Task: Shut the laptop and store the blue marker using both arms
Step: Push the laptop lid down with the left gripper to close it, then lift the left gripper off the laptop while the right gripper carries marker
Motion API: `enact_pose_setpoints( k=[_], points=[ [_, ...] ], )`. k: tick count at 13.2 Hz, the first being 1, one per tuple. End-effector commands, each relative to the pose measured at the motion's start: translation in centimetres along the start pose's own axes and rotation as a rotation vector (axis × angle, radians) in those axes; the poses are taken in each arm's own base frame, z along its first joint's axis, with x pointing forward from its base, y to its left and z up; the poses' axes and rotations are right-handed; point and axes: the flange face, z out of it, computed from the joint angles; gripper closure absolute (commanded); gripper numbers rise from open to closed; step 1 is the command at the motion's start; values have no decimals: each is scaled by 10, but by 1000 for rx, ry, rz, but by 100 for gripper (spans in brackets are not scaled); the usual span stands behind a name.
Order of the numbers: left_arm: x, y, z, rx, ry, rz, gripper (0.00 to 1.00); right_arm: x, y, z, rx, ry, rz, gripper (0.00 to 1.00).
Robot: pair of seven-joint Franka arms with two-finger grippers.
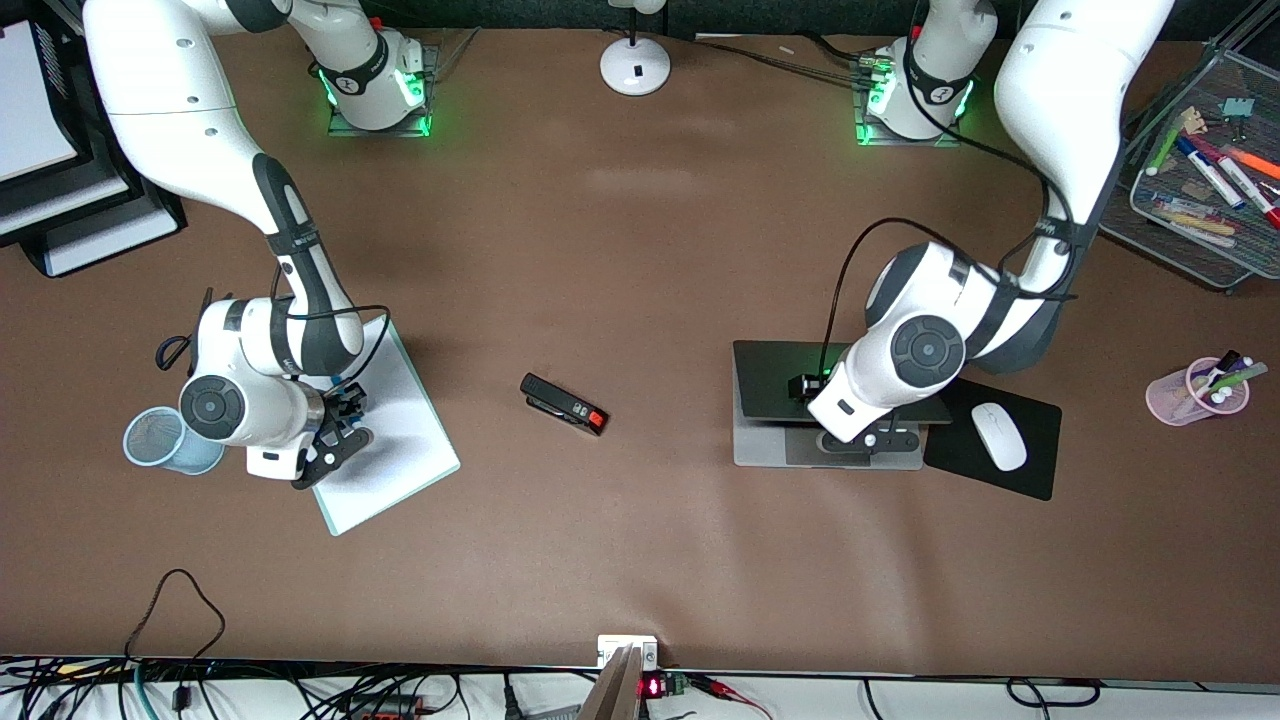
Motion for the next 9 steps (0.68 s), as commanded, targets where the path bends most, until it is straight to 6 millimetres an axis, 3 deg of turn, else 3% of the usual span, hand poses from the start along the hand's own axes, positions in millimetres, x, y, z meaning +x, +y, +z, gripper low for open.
enact_pose_setpoints(
  k=[1,3,6,9],
  points=[
    [14,1,14,15,40,32,0,0,0,5,9,12,1,82],
    [19,2,28,-1,54,34,0,3,-1,2,6,13,-2,92],
    [23,4,53,-26,70,34,0,6,-1,-10,-4,29,-8,100],
    [25,4,64,-28,76,39,0,11,11,-63,-39,74,-15,100]
  ],
)
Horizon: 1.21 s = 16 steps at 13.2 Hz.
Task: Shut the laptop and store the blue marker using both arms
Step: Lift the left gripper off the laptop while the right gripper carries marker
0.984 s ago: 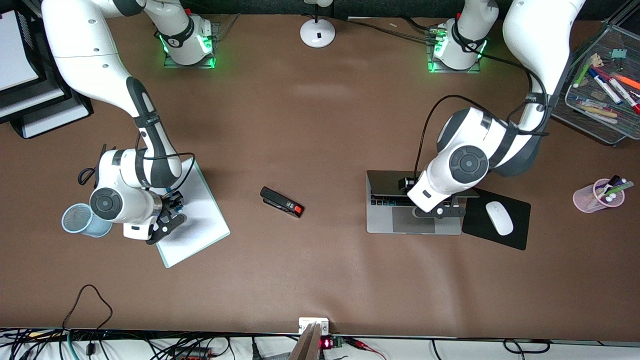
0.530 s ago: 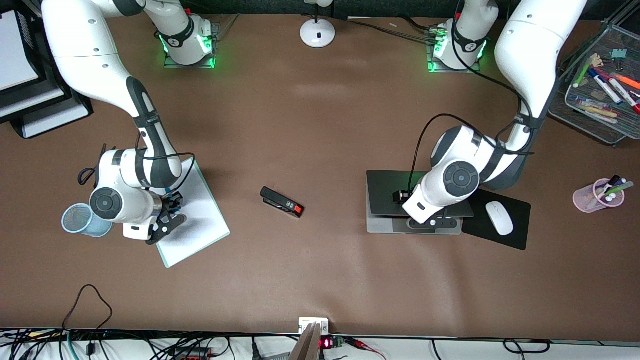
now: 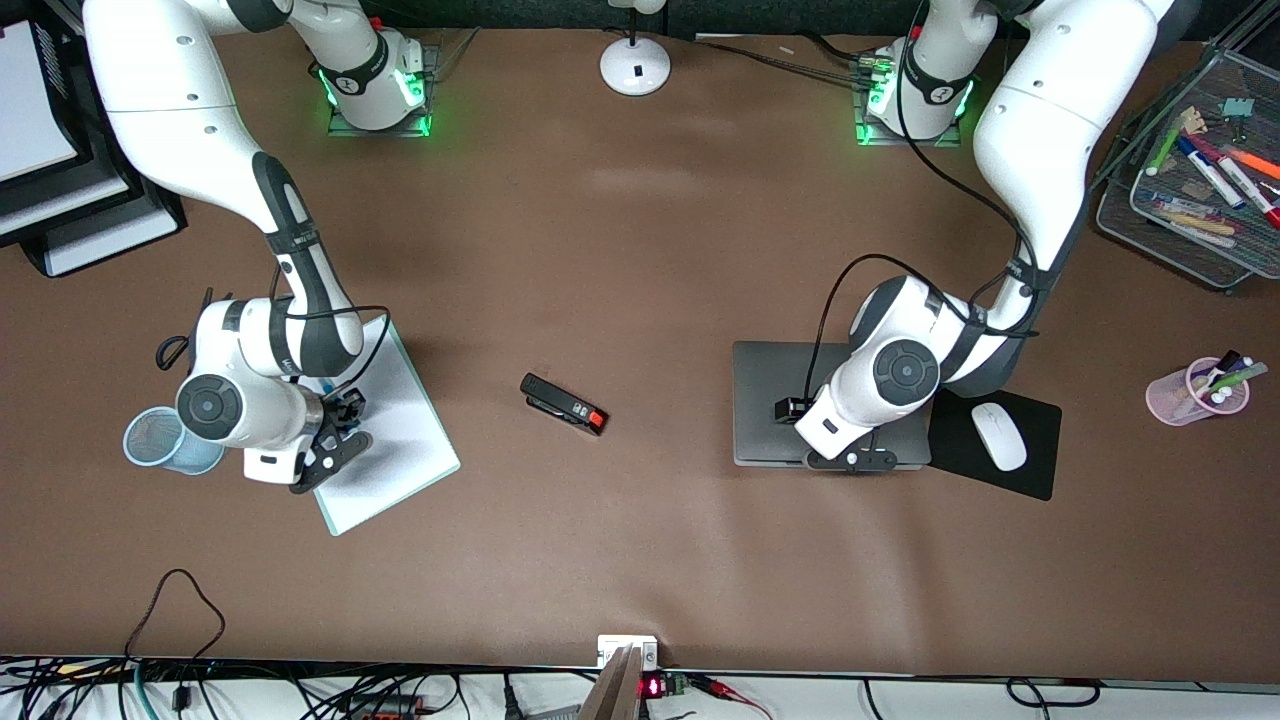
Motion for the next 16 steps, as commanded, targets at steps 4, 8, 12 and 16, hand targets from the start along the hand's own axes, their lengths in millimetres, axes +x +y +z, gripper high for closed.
enact_pose_setpoints(
  k=[4,8,12,16],
  points=[
    [8,-3,-11,24,33,22,0,-4,12,-118,-71,110,-67,100],
    [11,-22,-92,59,84,4,0,-14,33,-182,-178,158,-235,99],
    [16,-81,-178,76,158,89,0,-65,93,-202,-222,176,-387,98],
    [-5,-107,-250,132,155,147,0,-93,116,-211,-188,293,-582,98]
  ],
)
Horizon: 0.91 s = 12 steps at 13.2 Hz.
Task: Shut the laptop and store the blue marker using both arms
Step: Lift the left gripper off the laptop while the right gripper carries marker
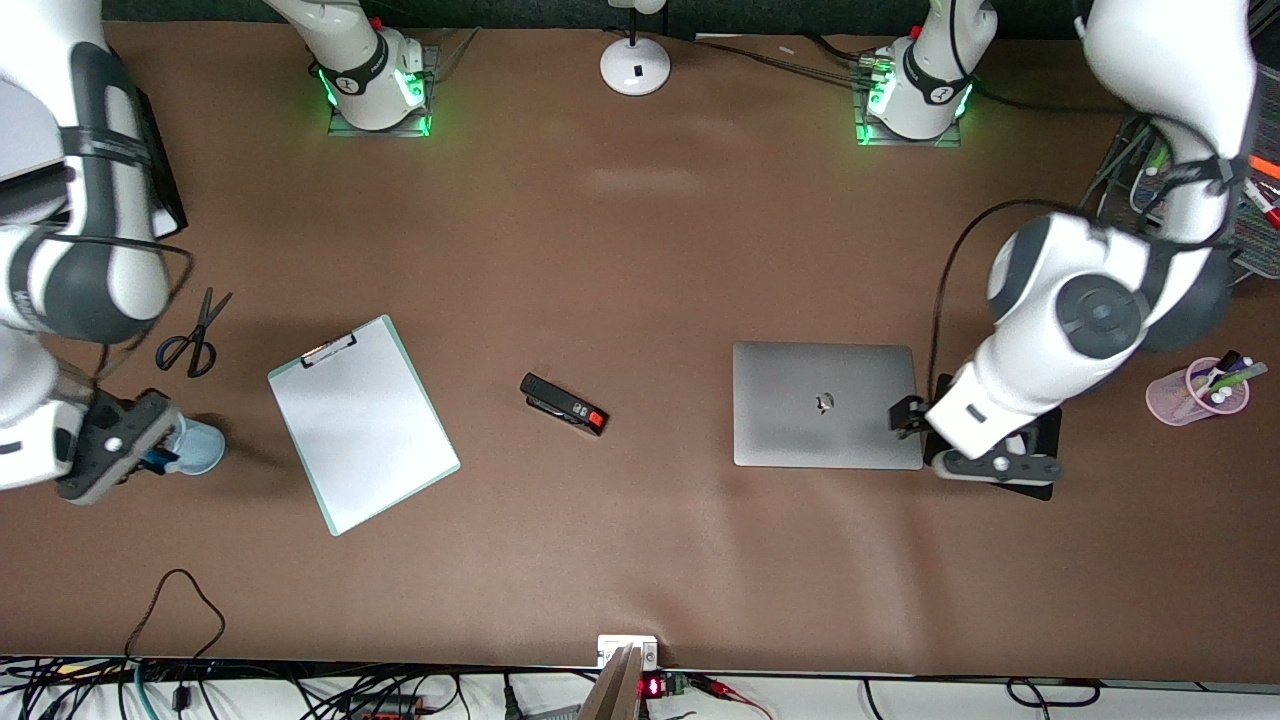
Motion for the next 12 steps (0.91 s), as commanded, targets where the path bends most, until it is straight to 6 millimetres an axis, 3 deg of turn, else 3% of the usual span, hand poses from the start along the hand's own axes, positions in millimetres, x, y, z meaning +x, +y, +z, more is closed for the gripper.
enact_pose_setpoints(
  k=[1,4,7,9,12],
  points=[
    [-14,-19,-48,39,2,54,0,-9,-3,-4,31,110,-137,98],
    [-31,-37,-97,79,-22,89,0,-28,-6,-1,50,201,-317,98],
    [-42,-63,-154,41,-110,20,0,-66,-10,21,104,283,-425,98],
    [-50,-79,-171,41,-149,-6,0,-84,-14,33,122,315,-472,98],
    [-75,-84,-213,58,-142,68,0,-103,-20,44,151,337,-536,98]
  ],
)
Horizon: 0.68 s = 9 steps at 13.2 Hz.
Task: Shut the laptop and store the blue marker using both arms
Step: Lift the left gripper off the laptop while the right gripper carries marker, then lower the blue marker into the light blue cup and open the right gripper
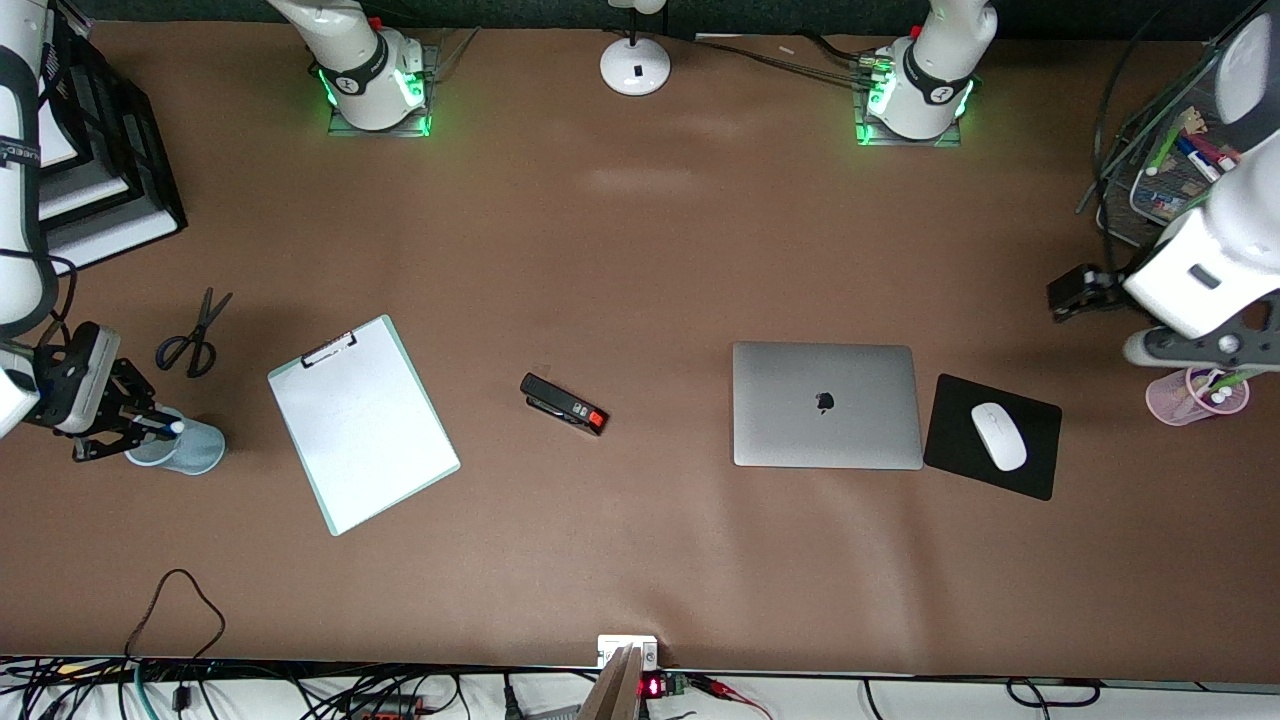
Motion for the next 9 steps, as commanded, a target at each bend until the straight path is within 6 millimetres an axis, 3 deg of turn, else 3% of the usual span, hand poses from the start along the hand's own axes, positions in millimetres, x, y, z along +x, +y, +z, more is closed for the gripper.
enact_pose_setpoints(
  k=[1,2,4,9],
  points=[
    [-28,-8,-32,-21,13,100,0,-6,-15,-2,14,88,-63,98],
    [-40,-16,-35,-23,13,105,0,-10,-19,-2,0,151,-102,98],
    [-66,-11,-40,-14,-9,123,0,-26,-29,0,-2,210,-128,98],
    [-102,-15,-44,-94,-5,105,0,-50,-40,10,-3,267,-108,98]
  ],
)
